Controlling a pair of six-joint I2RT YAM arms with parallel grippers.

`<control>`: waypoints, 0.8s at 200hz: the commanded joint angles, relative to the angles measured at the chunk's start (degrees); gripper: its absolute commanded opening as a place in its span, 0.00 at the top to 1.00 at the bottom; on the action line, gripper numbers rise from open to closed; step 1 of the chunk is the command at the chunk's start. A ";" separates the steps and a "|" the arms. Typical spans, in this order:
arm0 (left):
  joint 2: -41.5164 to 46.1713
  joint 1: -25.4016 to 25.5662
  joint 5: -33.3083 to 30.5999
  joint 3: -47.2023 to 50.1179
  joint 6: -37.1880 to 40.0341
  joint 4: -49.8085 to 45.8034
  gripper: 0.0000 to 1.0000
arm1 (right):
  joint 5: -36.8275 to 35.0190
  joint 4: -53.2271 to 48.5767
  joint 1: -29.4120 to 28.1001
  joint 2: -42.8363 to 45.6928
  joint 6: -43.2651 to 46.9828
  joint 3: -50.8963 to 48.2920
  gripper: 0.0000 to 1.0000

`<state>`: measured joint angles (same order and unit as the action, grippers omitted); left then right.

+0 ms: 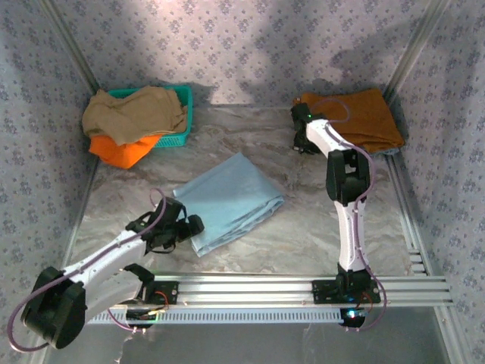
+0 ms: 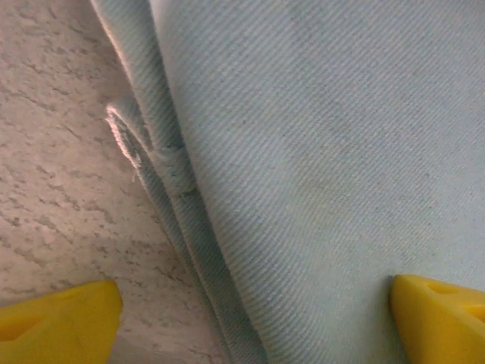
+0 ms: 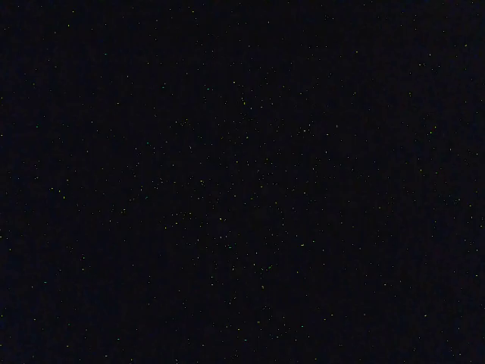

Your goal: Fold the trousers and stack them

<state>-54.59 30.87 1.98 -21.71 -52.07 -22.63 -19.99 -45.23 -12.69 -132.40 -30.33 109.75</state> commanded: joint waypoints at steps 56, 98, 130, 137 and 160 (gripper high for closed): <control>6.98 -1.96 -1.98 3.25 -1.76 -3.01 0.09 | 1.34 4.98 -14.52 13.83 -2.97 -22.47 1.00; 6.05 -2.41 1.06 0.89 0.71 -5.94 0.08 | 1.74 1.20 -21.44 16.86 -4.91 -26.10 0.95; 7.47 -2.57 3.69 0.53 -0.36 -3.38 0.04 | 3.46 -1.91 -22.51 22.67 -1.18 -25.37 0.50; 7.14 -2.76 4.39 0.68 -1.12 -2.45 0.04 | 3.67 -2.90 -22.67 23.94 -0.51 -24.75 0.46; 5.61 -2.81 6.52 2.25 -3.32 3.81 0.10 | 6.18 -4.76 -22.92 27.85 1.51 -23.82 0.43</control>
<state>-48.14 28.42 5.06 -19.38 -53.23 -24.01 -16.78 -44.97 -35.38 -110.43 -31.62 84.42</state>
